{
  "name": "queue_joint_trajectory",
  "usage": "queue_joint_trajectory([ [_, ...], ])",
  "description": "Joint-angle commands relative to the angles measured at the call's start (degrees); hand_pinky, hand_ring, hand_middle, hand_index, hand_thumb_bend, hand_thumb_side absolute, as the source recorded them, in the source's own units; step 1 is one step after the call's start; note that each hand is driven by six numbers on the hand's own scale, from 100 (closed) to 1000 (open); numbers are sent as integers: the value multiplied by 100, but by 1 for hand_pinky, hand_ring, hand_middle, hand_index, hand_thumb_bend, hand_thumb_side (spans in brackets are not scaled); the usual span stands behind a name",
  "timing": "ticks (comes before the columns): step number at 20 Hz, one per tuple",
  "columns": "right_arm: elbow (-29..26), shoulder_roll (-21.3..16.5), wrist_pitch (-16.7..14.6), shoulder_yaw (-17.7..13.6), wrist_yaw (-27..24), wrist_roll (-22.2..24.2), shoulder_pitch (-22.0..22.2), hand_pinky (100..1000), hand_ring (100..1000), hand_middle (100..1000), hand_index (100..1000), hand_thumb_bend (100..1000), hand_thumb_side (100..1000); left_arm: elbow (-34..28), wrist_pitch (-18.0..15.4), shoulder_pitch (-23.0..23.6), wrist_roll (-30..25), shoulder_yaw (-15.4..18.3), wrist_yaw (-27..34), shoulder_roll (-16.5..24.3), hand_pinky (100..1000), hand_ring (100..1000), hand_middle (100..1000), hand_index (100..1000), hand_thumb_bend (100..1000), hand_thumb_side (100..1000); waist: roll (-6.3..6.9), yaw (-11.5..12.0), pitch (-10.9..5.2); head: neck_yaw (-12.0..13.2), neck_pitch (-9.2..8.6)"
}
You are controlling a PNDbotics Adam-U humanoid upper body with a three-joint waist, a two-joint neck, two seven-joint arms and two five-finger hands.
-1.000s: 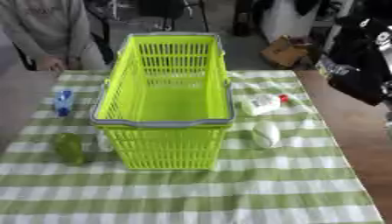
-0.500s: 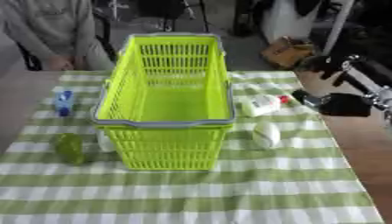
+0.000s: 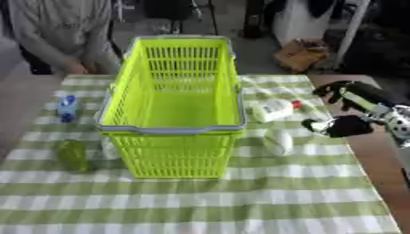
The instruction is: Pick up objects on the table and place them in the box.
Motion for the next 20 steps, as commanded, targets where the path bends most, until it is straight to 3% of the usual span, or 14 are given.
queue_joint_trajectory([
  [1, 304, 17, -126, 120, 321, -12, -225, 685, 798, 865, 912, 517, 456, -50, -7, -64, -17, -10, 17, 118, 582, 778, 691, 758, 233, 1000, 7, 9, -61, -26, -50],
  [11, 1155, 399, -585, 606, 564, 166, -633, 687, 794, 871, 900, 514, 439, -48, -11, -64, -35, -24, 35, 113, 581, 778, 691, 758, 232, 1000, 25, 35, -57, -40, -32],
  [20, 1539, 617, -894, 812, 778, 242, -775, 689, 793, 877, 896, 511, 436, -46, -15, -62, -45, -31, 48, 107, 581, 778, 691, 759, 231, 1000, 36, 30, -62, -50, -31],
])
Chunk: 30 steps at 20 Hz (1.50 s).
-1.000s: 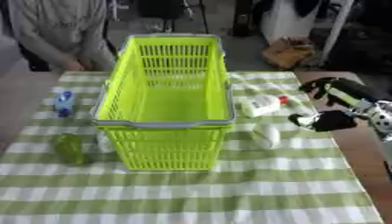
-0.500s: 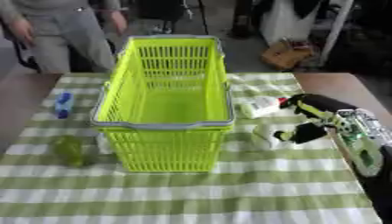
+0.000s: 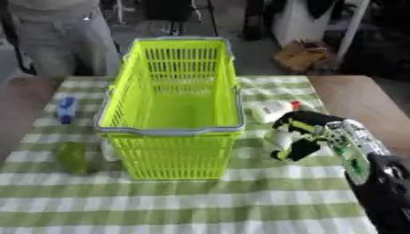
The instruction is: Pick up objects on the table and place them in the box.
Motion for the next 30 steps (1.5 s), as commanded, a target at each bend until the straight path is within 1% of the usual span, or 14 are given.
queue_joint_trajectory([
  [1, 86, -8, -92, 44, 145, 6, -115, 708, 821, 885, 898, 512, 442, -47, -6, -60, -24, 3, 18, 107, 581, 778, 691, 759, 231, 1000, 15, -1, -61, -7, -17],
  [4, 173, 41, -143, 57, 306, -42, -139, 713, 827, 886, 898, 512, 442, -47, -7, -55, -23, 5, 20, 106, 581, 778, 691, 759, 231, 1000, 20, 1, -60, -9, -16],
  [5, 197, 52, -159, 74, 385, -60, -155, 761, 874, 910, 913, 501, 450, -47, -7, -54, -25, 2, 21, 104, 581, 778, 692, 759, 230, 1000, 22, 5, -59, -17, -14],
  [9, 357, 135, -241, 119, 797, -163, -225, 762, 876, 953, 940, 481, 453, -48, -8, -57, -33, -4, 26, 102, 581, 778, 691, 759, 230, 1000, 25, 12, -55, -33, -16],
  [14, 623, 277, -275, 77, 1199, -346, -383, 754, 868, 959, 944, 472, 454, -43, -6, -52, -44, -13, 34, 91, 580, 778, 692, 759, 229, 1000, 30, 22, -55, -58, -19],
  [20, 938, 407, -329, 42, 1496, -424, -570, 669, 789, 956, 936, 468, 427, -42, -8, -57, -58, -24, 43, 81, 581, 779, 692, 759, 229, 1000, 43, 58, -61, -92, -27],
  [21, 984, 421, -330, 35, 1548, -429, -590, 605, 721, 932, 908, 467, 385, -42, -8, -57, -58, -24, 44, 79, 581, 779, 692, 759, 229, 1000, 44, 65, -62, -95, -31],
  [22, 1028, 433, -322, 31, 1615, -432, -608, 605, 721, 932, 908, 467, 385, -42, -8, -58, -59, -25, 45, 77, 581, 779, 692, 759, 229, 1000, 44, 73, -63, -97, -35],
  [23, 1063, 443, -318, 26, 1678, -441, -621, 490, 581, 859, 843, 429, 294, -42, -8, -57, -61, -26, 46, 77, 581, 779, 692, 759, 229, 1000, 44, 79, -64, -99, -38],
  [24, 1088, 445, -307, 26, 1758, -451, -633, 490, 581, 859, 843, 429, 294, -42, -8, -57, -62, -27, 47, 76, 581, 779, 692, 759, 229, 1000, 44, 85, -64, -101, -42],
  [25, 1102, 448, -302, 24, 1829, -470, -641, 392, 480, 777, 755, 379, 214, -42, -8, -57, -62, -26, 47, 76, 581, 779, 692, 759, 229, 1000, 43, 88, -65, -102, -45],
  [26, 1098, 444, -294, 22, 1895, -506, -646, 381, 470, 767, 744, 372, 207, -42, -8, -58, -61, -26, 48, 77, 581, 779, 692, 759, 229, 1000, 42, 91, -66, -104, -48],
  [27, 1089, 442, -290, 19, 1950, -550, -649, 232, 337, 576, 566, 313, 149, -41, -8, -58, -60, -26, 48, 78, 581, 779, 692, 759, 229, 1000, 41, 93, -67, -104, -49],
  [30, 1005, 420, -268, 5, 2090, -943, -635, 225, 331, 564, 552, 311, 148, -40, -8, -61, -60, -28, 51, 75, 581, 779, 692, 759, 229, 1000, 35, 95, -69, -101, -58],
])
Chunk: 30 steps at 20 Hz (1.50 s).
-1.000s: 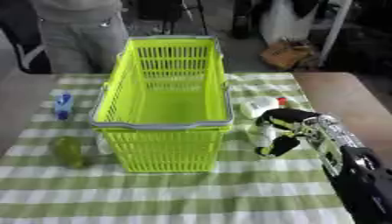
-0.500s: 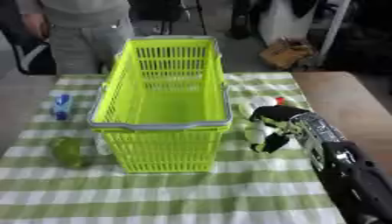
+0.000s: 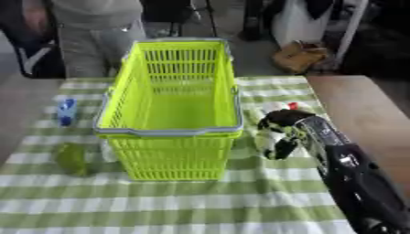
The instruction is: Pick up objects on the table and place them in the box.
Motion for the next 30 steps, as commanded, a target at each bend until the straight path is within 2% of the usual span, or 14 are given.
queue_joint_trajectory([
  [1, -44, -88, 22, -60, 192, -345, -62, 165, 281, 431, 431, 304, 136, -42, -4, -61, -14, 7, 24, 76, 580, 779, 692, 759, 229, 1000, 4, 5, -53, -4, -55],
  [4, -367, -171, 84, -128, 197, -962, -75, 165, 276, 406, 419, 296, 144, -41, -4, -58, -15, 10, 22, 81, 581, 779, 692, 759, 229, 1000, 1, 0, -56, 4, -59],
  [6, -563, -227, 137, -162, 171, -1147, -104, 163, 274, 397, 415, 291, 153, -42, -5, -59, -14, 10, 22, 84, 581, 779, 692, 759, 229, 1000, 1, -4, -58, 6, -60],
  [14, -1240, -491, 515, -439, 269, -1339, -350, 159, 273, 373, 408, 287, 176, -39, -5, -47, -10, 15, 19, 90, 581, 779, 692, 760, 230, 1000, -11, -14, -79, 22, -60],
  [19, -1521, -608, 728, -647, 657, -1632, -540, 166, 195, 339, 406, 275, 197, -39, -5, -38, 1, 24, 16, 97, 581, 779, 692, 759, 230, 1000, -13, -11, -85, 40, -67],
  [20, -1610, -618, 741, -669, 734, -1708, -589, 168, 146, 317, 404, 272, 205, -39, -5, -36, 1, 23, 16, 97, 580, 779, 692, 760, 231, 1000, -13, -12, -88, 39, -65],
  [26, -2188, -638, 603, -582, 922, -1953, -744, 176, 118, 351, 406, 249, 222, -37, -5, -33, -10, 14, 17, 95, 580, 779, 691, 760, 230, 1000, -24, -8, -95, 24, -67],
  [30, -2707, -645, 236, -282, 685, -1937, -806, 179, 147, 368, 408, 231, 227, -33, -3, -30, -15, 9, 21, 97, 581, 778, 691, 760, 230, 1000, -34, 18, -99, 12, -68],
])
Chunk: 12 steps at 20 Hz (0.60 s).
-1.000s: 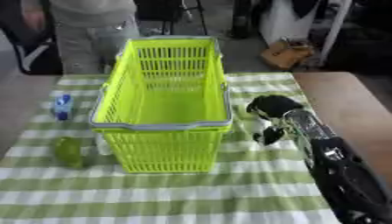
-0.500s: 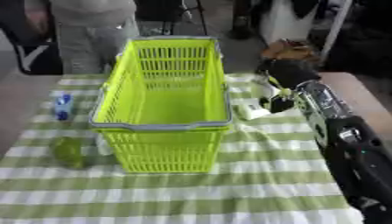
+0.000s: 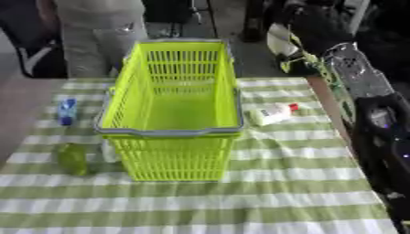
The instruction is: Pick up objects on the table and place them in the box.
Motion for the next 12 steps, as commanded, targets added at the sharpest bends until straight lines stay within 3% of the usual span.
queue_joint_trajectory([
  [1, -481, -176, -282, 190, -201, 54, -201, 179, 147, 368, 408, 231, 227, -63, -4, -37, -16, 8, 20, 98, 581, 778, 691, 760, 230, 1000, -4, 20, -82, -21, -58],
  [5, -635, -101, -640, 457, -752, 309, -267, 171, 165, 334, 404, 235, 219, -61, -4, -38, -24, 0, 25, 99, 581, 778, 691, 760, 231, 1000, -15, 36, -94, -33, -59],
  [12, -351, 45, -1279, 927, -2199, 1074, -254, 156, 183, 389, 414, 255, 188, -56, -4, -37, -33, -5, 29, 103, 580, 777, 690, 760, 230, 1000, -22, 51, -92, -44, -66],
])
